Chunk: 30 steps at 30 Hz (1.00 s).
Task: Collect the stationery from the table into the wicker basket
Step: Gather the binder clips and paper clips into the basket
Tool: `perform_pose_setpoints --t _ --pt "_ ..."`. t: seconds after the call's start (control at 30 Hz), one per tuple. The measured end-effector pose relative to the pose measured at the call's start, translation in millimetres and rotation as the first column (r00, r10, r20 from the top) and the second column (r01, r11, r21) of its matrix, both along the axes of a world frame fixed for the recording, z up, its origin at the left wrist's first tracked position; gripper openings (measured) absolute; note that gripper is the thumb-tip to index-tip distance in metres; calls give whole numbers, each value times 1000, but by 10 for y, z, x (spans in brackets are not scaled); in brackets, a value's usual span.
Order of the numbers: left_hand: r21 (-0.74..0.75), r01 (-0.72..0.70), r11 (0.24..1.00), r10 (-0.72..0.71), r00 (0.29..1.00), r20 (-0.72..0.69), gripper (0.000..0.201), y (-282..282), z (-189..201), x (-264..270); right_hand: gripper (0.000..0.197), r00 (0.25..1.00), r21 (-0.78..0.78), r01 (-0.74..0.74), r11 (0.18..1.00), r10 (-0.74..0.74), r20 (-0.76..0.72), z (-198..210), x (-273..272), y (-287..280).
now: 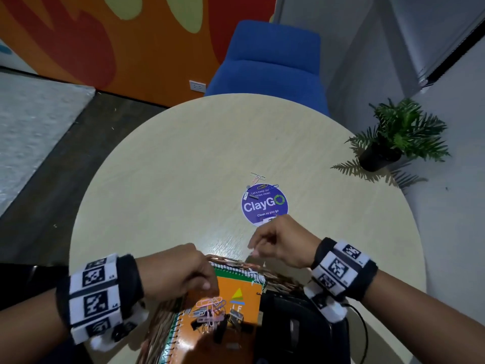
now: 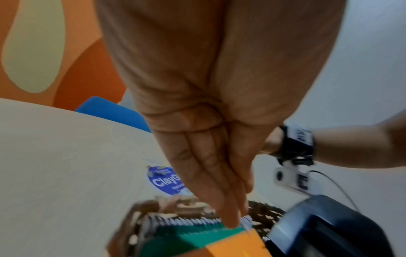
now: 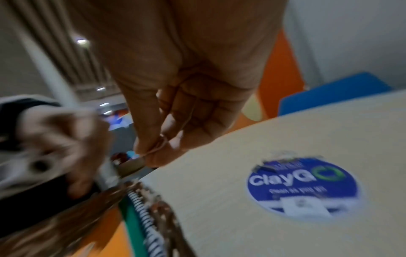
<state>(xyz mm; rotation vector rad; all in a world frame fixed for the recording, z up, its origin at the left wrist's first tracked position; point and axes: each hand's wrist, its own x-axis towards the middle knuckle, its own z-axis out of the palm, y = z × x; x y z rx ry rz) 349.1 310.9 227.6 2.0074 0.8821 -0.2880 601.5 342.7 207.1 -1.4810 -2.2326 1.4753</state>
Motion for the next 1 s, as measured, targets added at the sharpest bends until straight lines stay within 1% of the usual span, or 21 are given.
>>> perform_pose_setpoints --t 0.07,0.13,0.2,0.23,0.3,0.33,0.37,0.43,0.47,0.53,0.57,0.6,0.7,0.77,0.87,0.9,0.97,1.0 --pt "47 -93 995 93 996 12 18 140 -17 -24 10 983 34 -172 985 169 68 135 -137 -130" --pt "159 -213 964 212 977 21 18 396 -57 -26 11 954 31 -296 955 293 64 242 -268 -211" --pt "283 -263 922 273 962 6 20 691 -137 28 13 926 -12 -376 927 376 28 316 -385 -258" --pt "321 -275 906 294 956 -13 21 833 -193 82 16 909 -15 -414 910 415 49 322 -430 -268" --pt "344 -322 882 359 932 -50 19 1096 -324 237 22 872 19 -467 884 457 174 315 -469 -234" --pt "343 -348 872 392 917 -66 18 1215 -399 321 25 869 30 -452 891 433 238 294 -455 -179" --pt "338 -368 866 418 904 -87 17 1322 -484 404 25 888 38 -397 917 373 268 263 -416 -94" --pt "317 -381 868 443 884 -150 17 1493 -644 551 22 953 51 -203 978 185 239 140 -301 154" --pt "307 -387 869 452 874 -176 17 1555 -715 616 19 972 62 -91 994 75 222 57 -242 304" --pt "300 -429 852 493 851 -184 11 1652 -838 746 14 964 123 111 986 -136 227 -122 -156 598" --pt "291 -462 838 521 836 -174 6 1692 -891 808 14 944 165 174 971 -212 253 -213 -143 720" --pt "279 -489 826 544 821 -172 8 1722 -937 870 16 922 197 212 957 -263 286 -297 -144 814" --pt "236 -518 822 562 805 -192 23 1763 -1049 997 26 875 223 234 946 -305 376 -535 -197 974" --pt "230 -526 819 570 792 -219 24 1783 -1088 1018 28 858 242 222 945 -307 413 -698 -227 1022" --pt "253 -530 810 583 774 -247 19 1793 -1135 1028 24 846 276 217 936 -321 425 -876 -267 1049" --pt "252 -528 811 582 773 -252 18 1788 -1150 1034 21 846 279 223 934 -328 421 -910 -277 1056" --pt "246 -532 810 583 771 -254 16 1775 -1171 1041 10 841 268 218 938 -320 437 -941 -274 1054" --pt "244 -541 805 591 768 -246 15 1775 -1179 1037 8 840 258 201 945 -302 451 -938 -256 1050"
